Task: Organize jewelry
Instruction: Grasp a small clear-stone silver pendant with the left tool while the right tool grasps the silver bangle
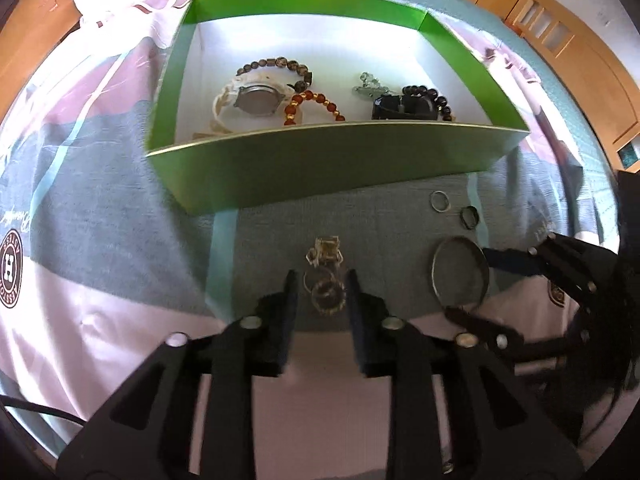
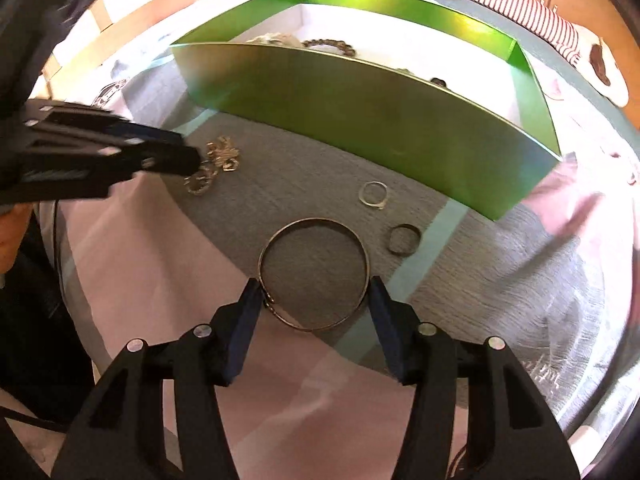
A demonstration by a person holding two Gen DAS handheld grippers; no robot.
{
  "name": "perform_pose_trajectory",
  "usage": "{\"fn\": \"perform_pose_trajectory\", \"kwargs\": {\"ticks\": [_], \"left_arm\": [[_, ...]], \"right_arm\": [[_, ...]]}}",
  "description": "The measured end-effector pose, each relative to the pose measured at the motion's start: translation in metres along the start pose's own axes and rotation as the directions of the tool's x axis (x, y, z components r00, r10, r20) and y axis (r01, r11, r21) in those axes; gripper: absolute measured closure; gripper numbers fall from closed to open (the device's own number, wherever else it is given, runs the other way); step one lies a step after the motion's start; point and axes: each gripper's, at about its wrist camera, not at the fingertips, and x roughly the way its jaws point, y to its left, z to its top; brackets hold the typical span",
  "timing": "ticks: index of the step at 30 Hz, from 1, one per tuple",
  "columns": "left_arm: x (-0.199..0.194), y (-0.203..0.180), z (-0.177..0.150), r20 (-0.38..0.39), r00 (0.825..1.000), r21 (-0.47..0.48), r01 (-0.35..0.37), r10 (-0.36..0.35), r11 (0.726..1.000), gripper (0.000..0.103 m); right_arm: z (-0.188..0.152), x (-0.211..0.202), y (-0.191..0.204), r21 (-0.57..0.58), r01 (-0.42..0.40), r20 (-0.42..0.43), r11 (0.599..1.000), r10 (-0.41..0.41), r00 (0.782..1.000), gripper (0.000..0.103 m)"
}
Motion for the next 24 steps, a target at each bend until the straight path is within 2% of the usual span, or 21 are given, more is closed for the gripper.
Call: {"fn": "perform_pose_trajectory", "kwargs": {"ticks": [2, 7, 11, 16, 21, 24], "left_arm": [[-0.002, 0.0, -0.001, 0.011, 1.0, 0.001, 0.004, -0.004, 1.0, 0.059], [0.004, -0.009, 0.003, 0.041, 0.999, 0.011, 0.008, -0.009, 1.0, 0.057], [0.019, -0.016, 0.014, 0.064, 0.997, 0.011, -0.04, 0.039, 0.999, 0.059], [0.028, -0.019, 0.015, 0.05, 0.994, 0.03, -0.094, 0.093, 0.995, 0.078], [0.031, -0.024, 0.015, 0.049, 0.992, 0.05, -0.115, 0.112, 0.992, 0.087], [0.03, -0.027, 0.014, 0.052, 0.991, 0.064, -0.124, 0.121, 0.99, 0.088]], "right_arm": [[0.001, 0.002, -0.001, 0.009, 0.004, -0.004, 1.0, -0.004, 1.0, 0.048], [0.003, 0.002, 0.007, -0.015, 0.021, -0.002, 1.0, -0.022, 1.0, 0.043], [-0.001, 0.005, 0.016, -0.022, 0.032, 0.007, 0.999, -0.032, 0.999, 0.043], [-0.004, 0.004, 0.012, -0.026, 0.046, 0.027, 0.999, -0.045, 0.999, 0.043], [-0.003, 0.007, 0.016, -0.038, 0.06, 0.039, 0.997, -0.058, 0.998, 0.044], [-0.003, 0.005, 0.015, -0.045, 0.057, 0.049, 0.997, -0.054, 0.997, 0.046]]}}
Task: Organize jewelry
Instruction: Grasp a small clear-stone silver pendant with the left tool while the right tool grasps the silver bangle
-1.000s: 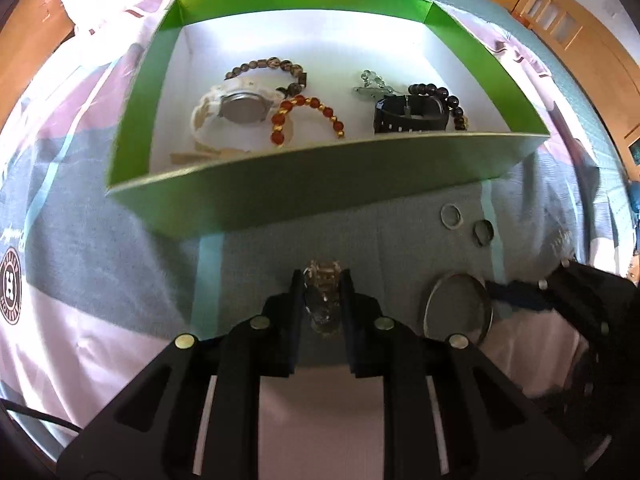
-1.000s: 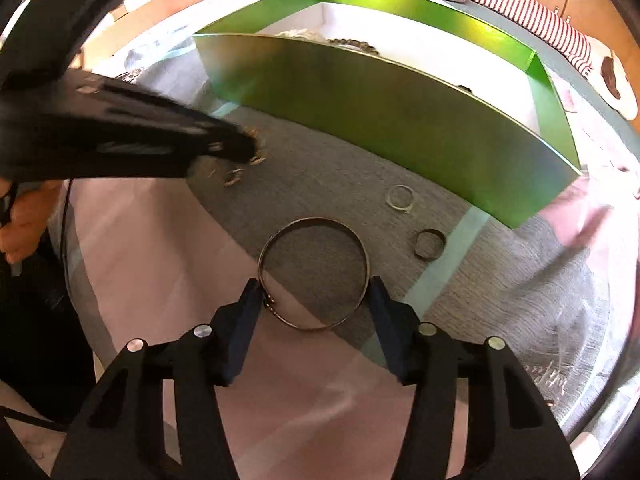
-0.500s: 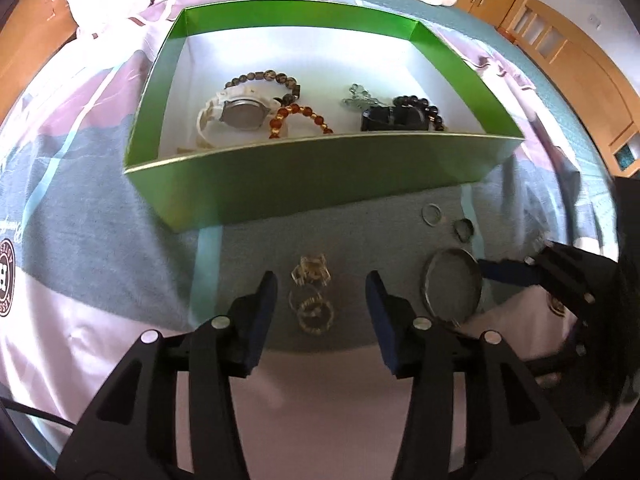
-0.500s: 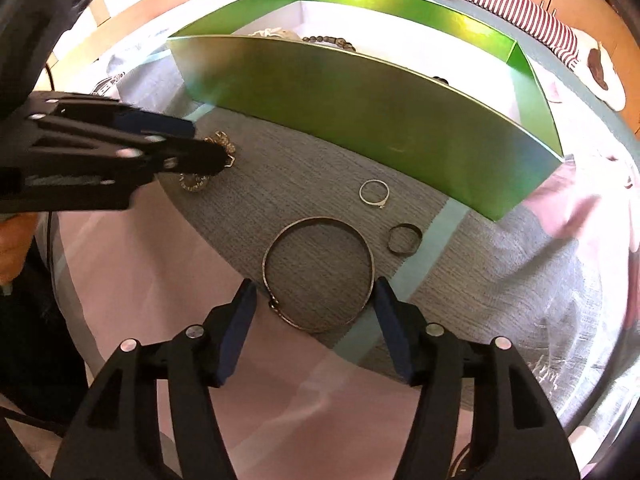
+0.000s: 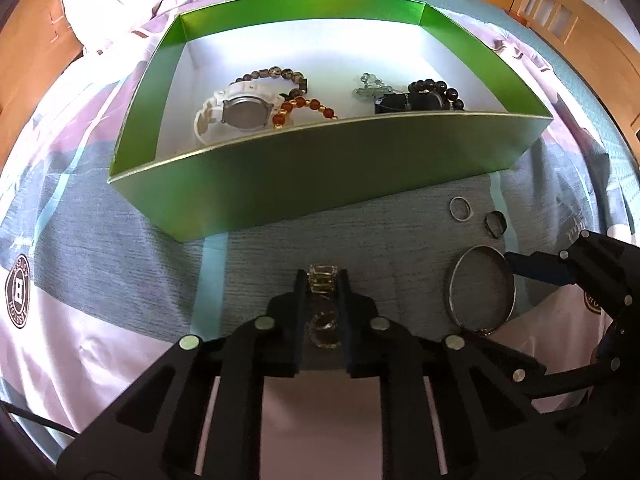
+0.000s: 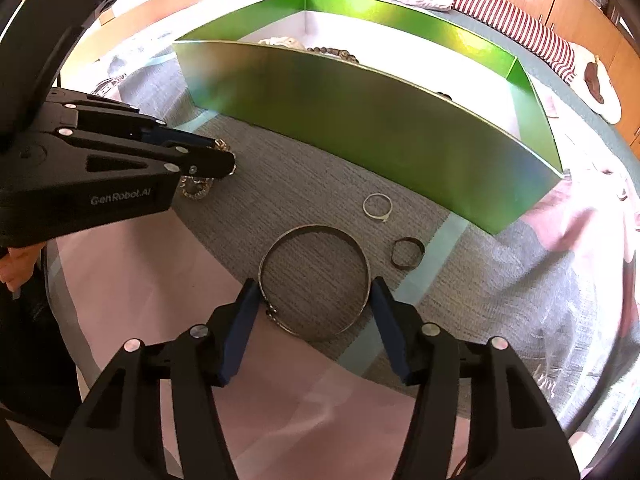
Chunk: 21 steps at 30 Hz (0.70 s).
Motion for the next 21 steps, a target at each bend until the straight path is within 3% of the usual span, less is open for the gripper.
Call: {"fn": "perform_pose_trajectory", "kwargs": {"ticks": [13, 21], "left_arm": [[-0.032, 0.009, 0.006, 0.11, 0.993, -0.025, -0.043, 0.045, 0.999, 0.089], [-0.047, 0.025, 0.008, 0.13, 0.991, -0.055, 0.011, -0.004, 0.998, 0.089]], "right_arm": [[0.006, -0.02, -0.018, 0.075, 0.001, 0.088, 0.997, -0.008, 0.996, 0.046], [0.012, -0.037, -0.034, 0.125, -0.003, 0.142, 0.992, -0.015, 0.99, 0.053]]}}
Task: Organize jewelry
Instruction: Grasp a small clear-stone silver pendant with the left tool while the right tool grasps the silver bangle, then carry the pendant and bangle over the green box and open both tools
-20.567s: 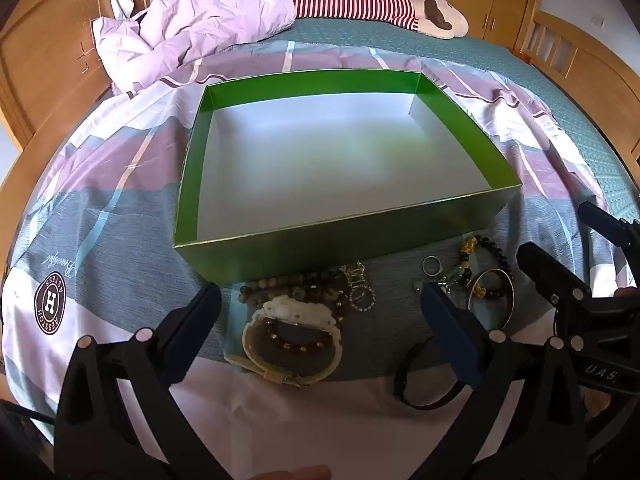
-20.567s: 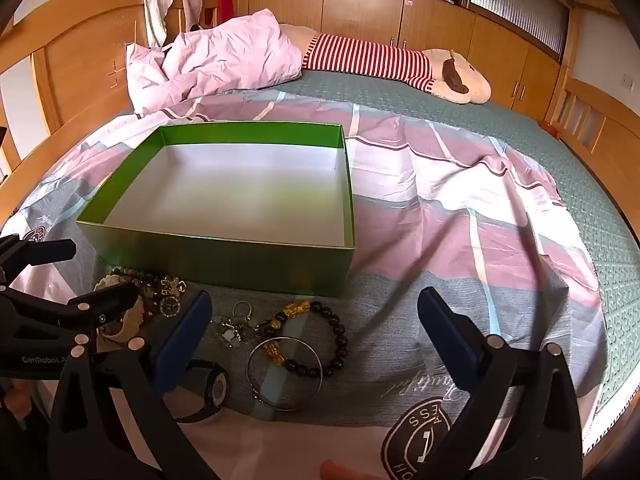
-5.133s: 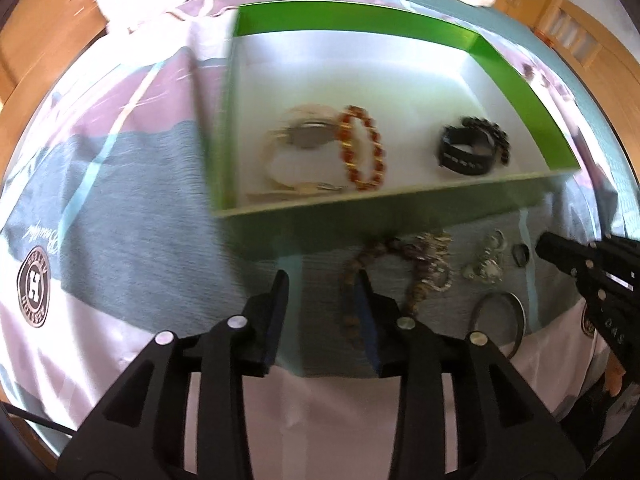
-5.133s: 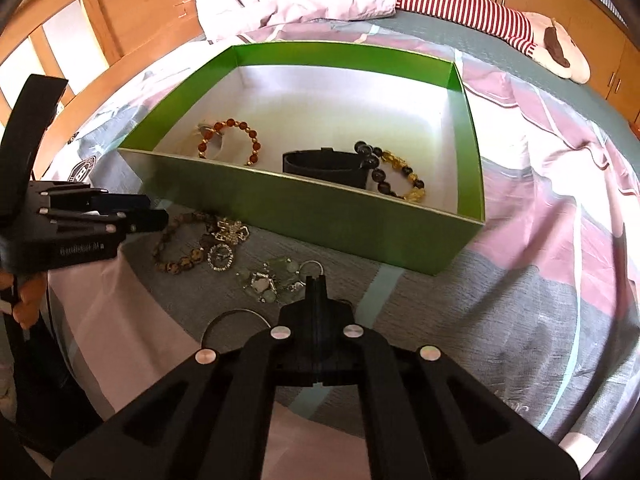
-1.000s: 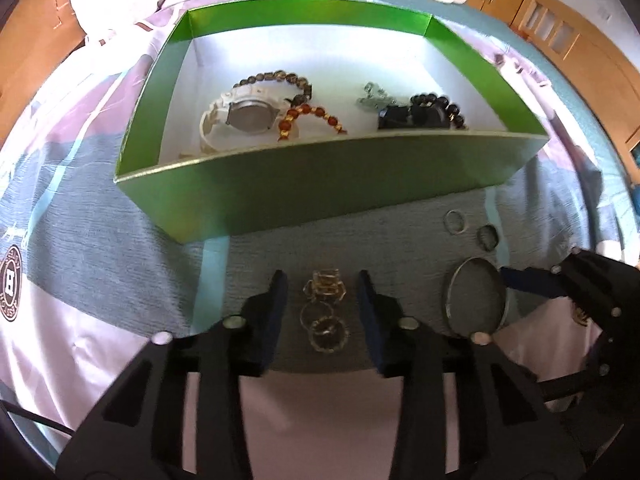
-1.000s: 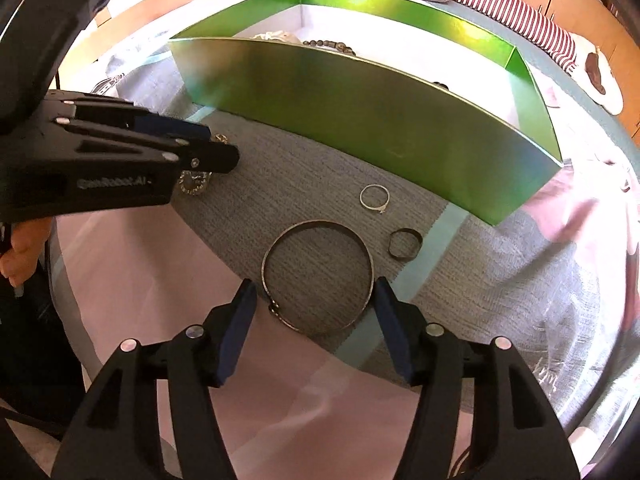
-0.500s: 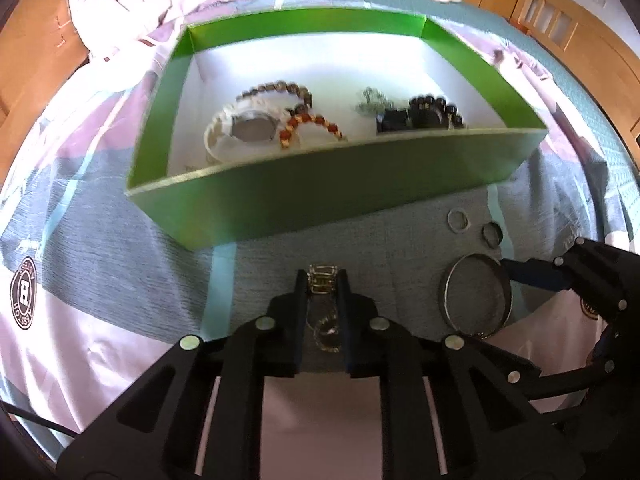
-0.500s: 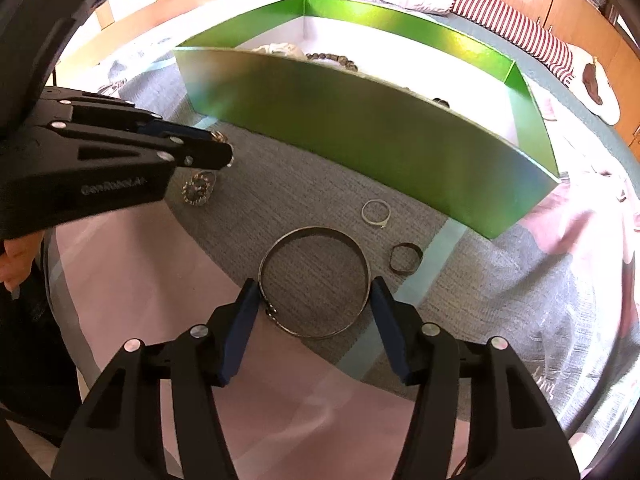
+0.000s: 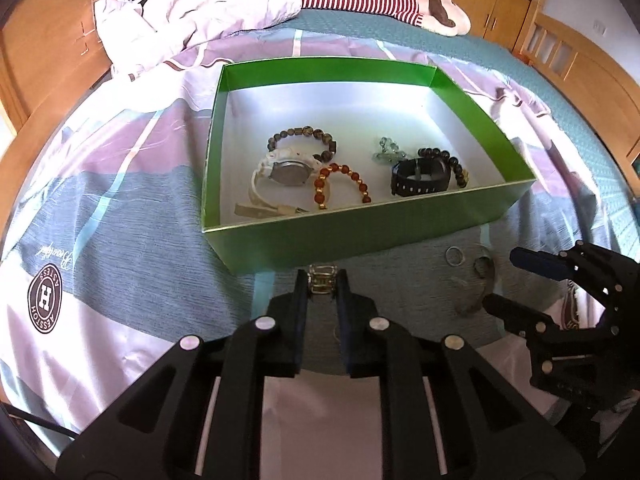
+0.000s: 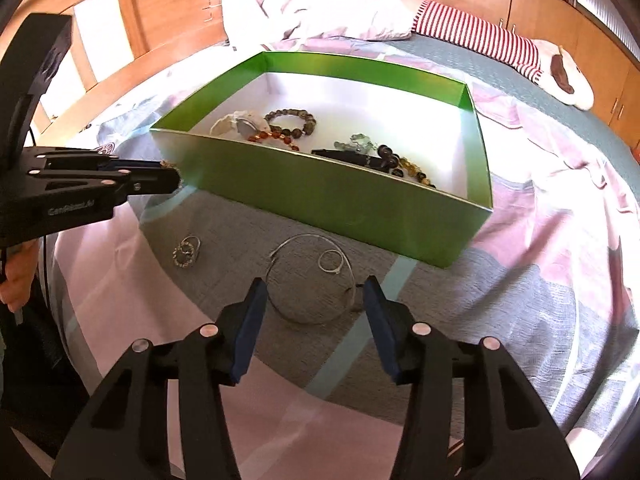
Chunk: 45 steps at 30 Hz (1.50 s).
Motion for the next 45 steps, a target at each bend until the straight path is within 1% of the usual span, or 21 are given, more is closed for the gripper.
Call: {"fn": "perform_pose_trajectory", "kwargs": {"ticks": [6, 8, 9, 11, 12, 13, 15, 17, 18, 21, 25, 29, 31, 36, 45], "left_arm": [[0.003, -0.003, -0.003, -0.016, 1.0, 0.007, 0.011, -0.011, 1.0, 0.089], [0.006, -0.003, -0.004, -0.027, 1.0, 0.006, 0.004, -0.004, 1.0, 0.089], [0.007, -0.003, -0.004, -0.031, 1.0, 0.006, 0.002, -0.002, 1.0, 0.089], [0.01, -0.004, -0.005, -0.038, 0.999, 0.005, -0.001, 0.001, 1.0, 0.089], [0.011, -0.004, -0.005, -0.041, 0.999, 0.008, 0.0, 0.0, 1.0, 0.089], [0.012, -0.005, -0.006, -0.044, 0.999, 0.011, 0.002, -0.001, 1.0, 0.089], [0.014, -0.006, -0.006, -0.051, 0.999, 0.016, -0.001, 0.002, 1.0, 0.089], [0.017, -0.009, -0.008, -0.061, 0.998, 0.025, -0.005, 0.006, 1.0, 0.089], [0.019, -0.01, -0.009, -0.066, 0.998, 0.031, -0.005, 0.007, 1.0, 0.089], [0.02, -0.013, -0.01, -0.07, 0.998, 0.042, -0.006, 0.009, 0.999, 0.089], [0.015, -0.014, -0.009, -0.056, 0.998, 0.041, -0.001, 0.004, 0.999, 0.089], [0.007, -0.013, -0.007, -0.037, 0.999, 0.035, 0.004, -0.002, 0.999, 0.089], [0.006, -0.013, -0.007, -0.034, 0.999, 0.039, 0.005, -0.004, 0.999, 0.089], [0.008, -0.017, -0.009, -0.042, 0.999, 0.056, -0.001, 0.003, 0.998, 0.089], [0.011, -0.019, -0.01, -0.05, 0.999, 0.068, -0.002, 0.006, 0.998, 0.089]], "right_arm": [[-0.005, 0.007, -0.002, -0.015, 0.013, -0.033, 1.0, -0.013, 0.999, 0.052], [-0.008, 0.013, 0.003, -0.019, 0.014, -0.049, 1.0, -0.015, 0.999, 0.047], [-0.006, 0.017, 0.004, -0.021, 0.01, -0.051, 1.0, -0.011, 0.999, 0.043], [-0.001, 0.024, 0.008, -0.035, 0.021, -0.037, 0.999, -0.022, 0.999, 0.039], [0.003, 0.029, 0.012, -0.053, 0.033, -0.026, 0.998, -0.035, 0.999, 0.035], [0.006, 0.032, 0.014, -0.068, 0.051, -0.016, 0.996, -0.052, 0.999, 0.033], [0.01, 0.04, 0.018, -0.089, 0.076, -0.011, 0.993, -0.078, 0.997, 0.033], [0.011, 0.051, 0.02, -0.093, 0.066, -0.04, 0.993, -0.07, 0.997, 0.036], [0.009, 0.054, 0.021, -0.09, 0.062, -0.049, 0.994, -0.066, 0.997, 0.045], [0.007, 0.053, 0.019, -0.076, 0.049, -0.046, 0.996, -0.052, 0.998, 0.045], [0.006, 0.043, 0.017, -0.066, 0.049, -0.037, 0.997, -0.052, 0.998, 0.045], [0.008, 0.02, 0.015, -0.048, 0.01, 0.015, 0.999, -0.01, 1.0, 0.045], [0.009, 0.014, 0.013, -0.047, 0.011, 0.022, 0.999, -0.01, 1.0, 0.045], [0.007, 0.008, 0.009, -0.034, -0.005, 0.035, 0.999, 0.006, 0.999, 0.045], [0.006, 0.003, 0.01, -0.041, -0.001, 0.042, 0.999, 0.002, 0.999, 0.045]]}}
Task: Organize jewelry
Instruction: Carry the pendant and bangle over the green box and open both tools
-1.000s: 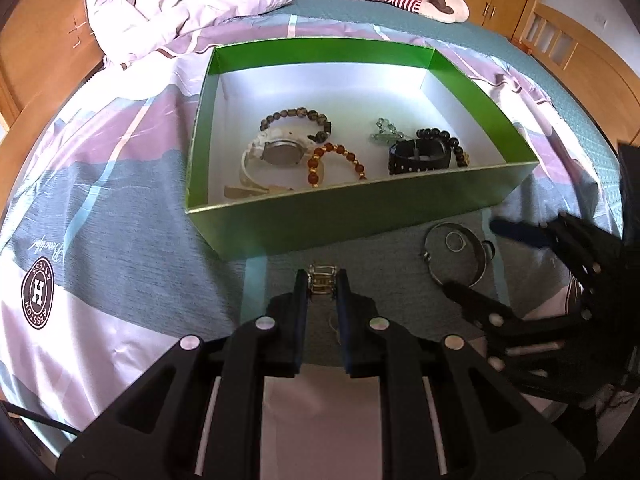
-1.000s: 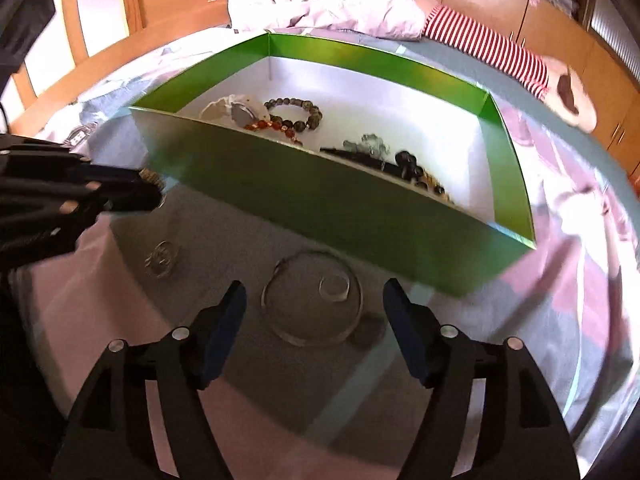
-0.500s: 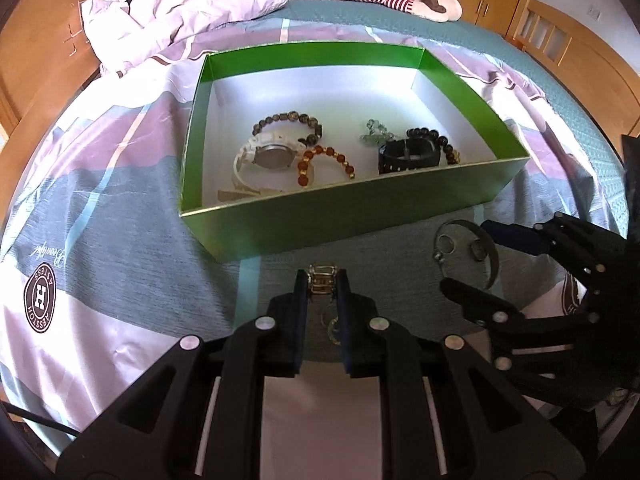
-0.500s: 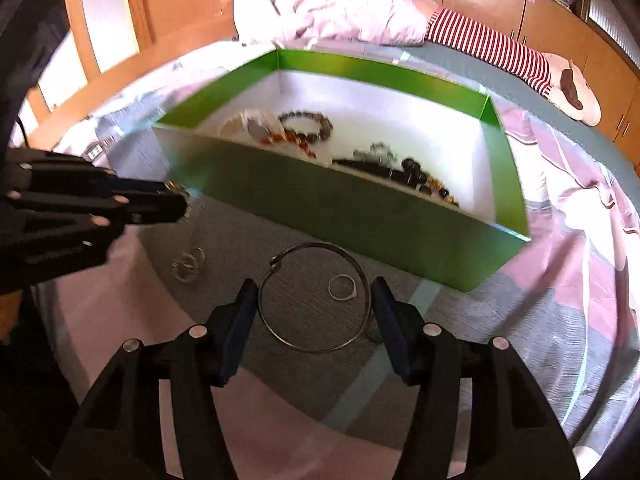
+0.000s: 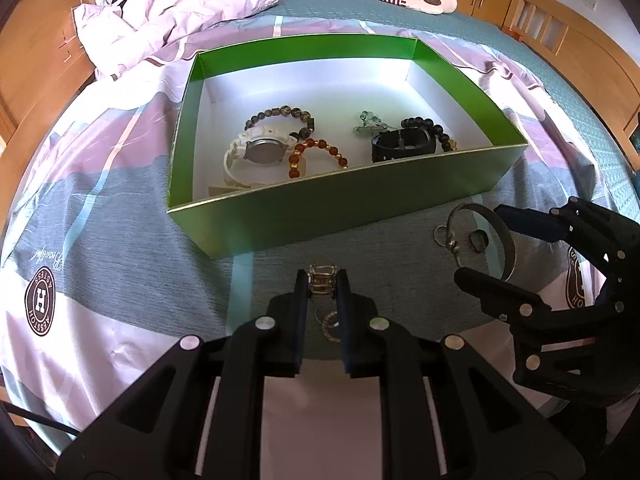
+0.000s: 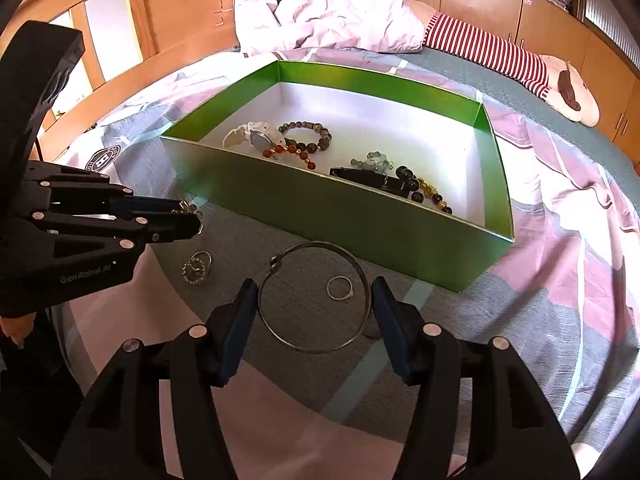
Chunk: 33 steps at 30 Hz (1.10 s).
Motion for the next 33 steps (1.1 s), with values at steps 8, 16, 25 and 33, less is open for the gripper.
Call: {"fn": "perform_pose_trajectory", "kwargs": {"ticks": [8, 16, 25, 33], "left_arm": [[0.001, -0.001, 0.0, -0.003, 1.0, 0.006, 0.002, -0.002, 1.0, 0.089], [-0.005, 0.0, 0.001, 0.012, 0.998, -0.009, 0.057, -0.057, 0.998, 0.089], [-0.045, 0.002, 0.022, 0.095, 0.981, 0.01, 0.17, -0.17, 0.985, 0.089], [-0.03, 0.027, 0.087, 0.15, 0.981, -0.02, 0.128, -0.124, 0.992, 0.089]], "right_arm": [[-0.001, 0.0, -0.001, 0.001, 0.003, -0.005, 1.0, -0.003, 1.0, 0.045], [0.001, -0.004, 0.0, 0.006, 0.006, 0.01, 1.0, -0.006, 1.0, 0.045], [0.024, -0.043, -0.004, 0.014, -0.028, 0.133, 1.0, 0.026, 0.991, 0.045], [0.072, -0.02, -0.046, 0.112, -0.004, 0.157, 0.994, -0.014, 0.988, 0.045]]}}
